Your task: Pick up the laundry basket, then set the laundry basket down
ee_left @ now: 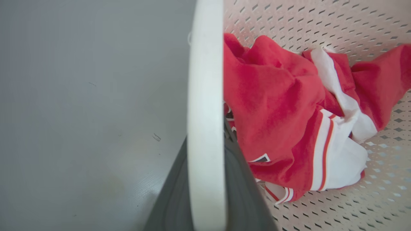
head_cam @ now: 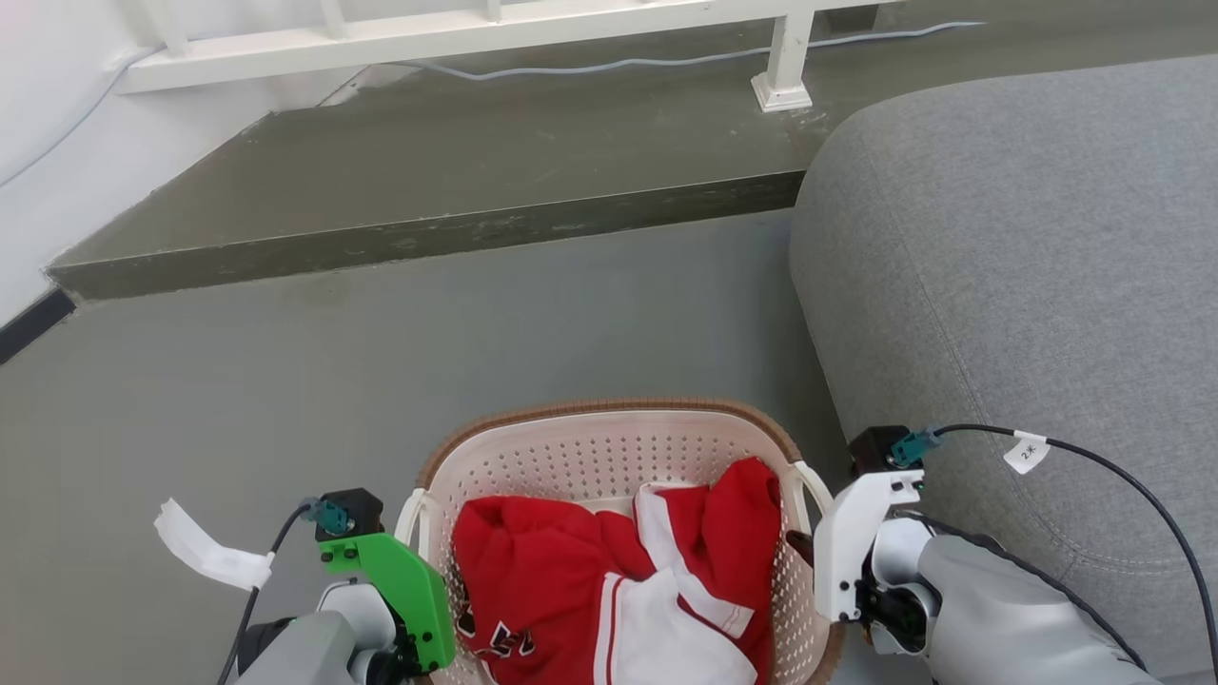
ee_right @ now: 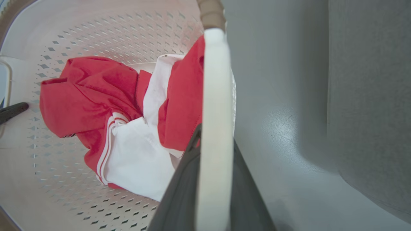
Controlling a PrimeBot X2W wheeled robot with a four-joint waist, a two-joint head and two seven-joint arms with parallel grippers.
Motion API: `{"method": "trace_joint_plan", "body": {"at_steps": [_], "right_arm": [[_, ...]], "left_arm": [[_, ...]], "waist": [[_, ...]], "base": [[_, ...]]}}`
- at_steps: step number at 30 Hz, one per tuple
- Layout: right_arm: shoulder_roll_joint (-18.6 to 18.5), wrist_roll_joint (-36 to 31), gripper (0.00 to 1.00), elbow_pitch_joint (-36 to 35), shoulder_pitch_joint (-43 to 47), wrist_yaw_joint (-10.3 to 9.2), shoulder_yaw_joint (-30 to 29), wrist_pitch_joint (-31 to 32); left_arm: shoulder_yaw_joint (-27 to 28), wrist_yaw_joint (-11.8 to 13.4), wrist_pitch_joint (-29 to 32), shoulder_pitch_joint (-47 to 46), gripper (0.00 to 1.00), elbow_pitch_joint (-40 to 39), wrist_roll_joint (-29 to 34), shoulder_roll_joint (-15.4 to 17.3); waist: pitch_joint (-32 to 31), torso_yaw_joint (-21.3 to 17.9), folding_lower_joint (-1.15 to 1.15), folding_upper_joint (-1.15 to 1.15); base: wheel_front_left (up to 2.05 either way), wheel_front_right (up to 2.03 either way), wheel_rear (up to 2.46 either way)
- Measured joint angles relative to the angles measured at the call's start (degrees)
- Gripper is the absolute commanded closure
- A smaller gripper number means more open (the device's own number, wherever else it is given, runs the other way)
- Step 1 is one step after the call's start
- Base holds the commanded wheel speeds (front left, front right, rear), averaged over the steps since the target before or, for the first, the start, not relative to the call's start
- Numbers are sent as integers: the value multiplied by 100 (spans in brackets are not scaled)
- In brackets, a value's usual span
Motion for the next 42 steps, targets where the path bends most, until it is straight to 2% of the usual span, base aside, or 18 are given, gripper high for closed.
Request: {"method": "trace_joint_plan", "body": {"at_steps": [27, 36, 42], "right_arm": [[-104, 236, 100, -86, -1, -1, 276, 25], [-126, 283, 100, -116, -78, -2, 309, -52], [-172, 277, 100, -123, -433, -2, 313, -310]], "left_arm": [[-170, 0, -3, 2, 100, 33, -232, 0], [-185, 27, -119, -59, 100, 33, -232, 0], [-163, 76, -355, -396, 100, -8, -230, 0]], "waist": [[16, -10, 0, 0], [266, -24, 0, 0], [610, -27, 0, 0]], "base": [[0, 0, 0], [0, 0, 0], [0, 0, 0]]}}
